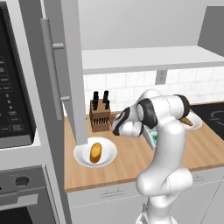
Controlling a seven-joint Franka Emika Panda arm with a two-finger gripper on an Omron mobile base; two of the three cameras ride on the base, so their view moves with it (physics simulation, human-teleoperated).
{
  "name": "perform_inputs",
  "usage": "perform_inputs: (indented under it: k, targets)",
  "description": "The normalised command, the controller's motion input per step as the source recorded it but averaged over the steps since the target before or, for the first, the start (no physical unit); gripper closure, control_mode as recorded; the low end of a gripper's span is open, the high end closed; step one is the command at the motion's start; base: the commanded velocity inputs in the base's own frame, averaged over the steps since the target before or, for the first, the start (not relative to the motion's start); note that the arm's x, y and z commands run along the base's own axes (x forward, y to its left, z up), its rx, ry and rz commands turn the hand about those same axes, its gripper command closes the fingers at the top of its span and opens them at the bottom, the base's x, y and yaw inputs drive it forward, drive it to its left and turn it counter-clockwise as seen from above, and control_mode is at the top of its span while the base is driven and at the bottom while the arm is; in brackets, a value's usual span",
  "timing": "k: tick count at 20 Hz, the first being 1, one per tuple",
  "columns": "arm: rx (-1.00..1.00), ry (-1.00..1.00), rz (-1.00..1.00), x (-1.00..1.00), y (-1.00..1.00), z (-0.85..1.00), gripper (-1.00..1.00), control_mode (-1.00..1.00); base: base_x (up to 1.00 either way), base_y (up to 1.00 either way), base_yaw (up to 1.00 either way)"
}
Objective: From the different types of pastries on the counter, select a croissant and place it on the cutting board. Then retrieve a jar of jam from the cabinet and place it alongside the croissant on the cutting board.
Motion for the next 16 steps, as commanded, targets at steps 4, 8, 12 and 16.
perform_inputs:
  k: [4, 8, 12, 16]
  targets:
    - [0.11, -0.02, 0.07, 0.34, 0.01, -0.02, 1.00, -1.00, 0.00, 0.00, 0.00]
    - [0.16, 0.00, 0.10, 0.51, 0.00, 0.01, 1.00, -1.00, 0.00, 0.00, 0.00]
    - [0.02, 0.00, 0.00, 0.00, 0.00, -0.01, 1.00, -1.00, 0.00, 0.00, 0.00]
    - [-0.05, 0.07, 0.00, 0.00, 0.00, -0.09, 1.00, -1.00, 0.00, 0.00, 0.00]
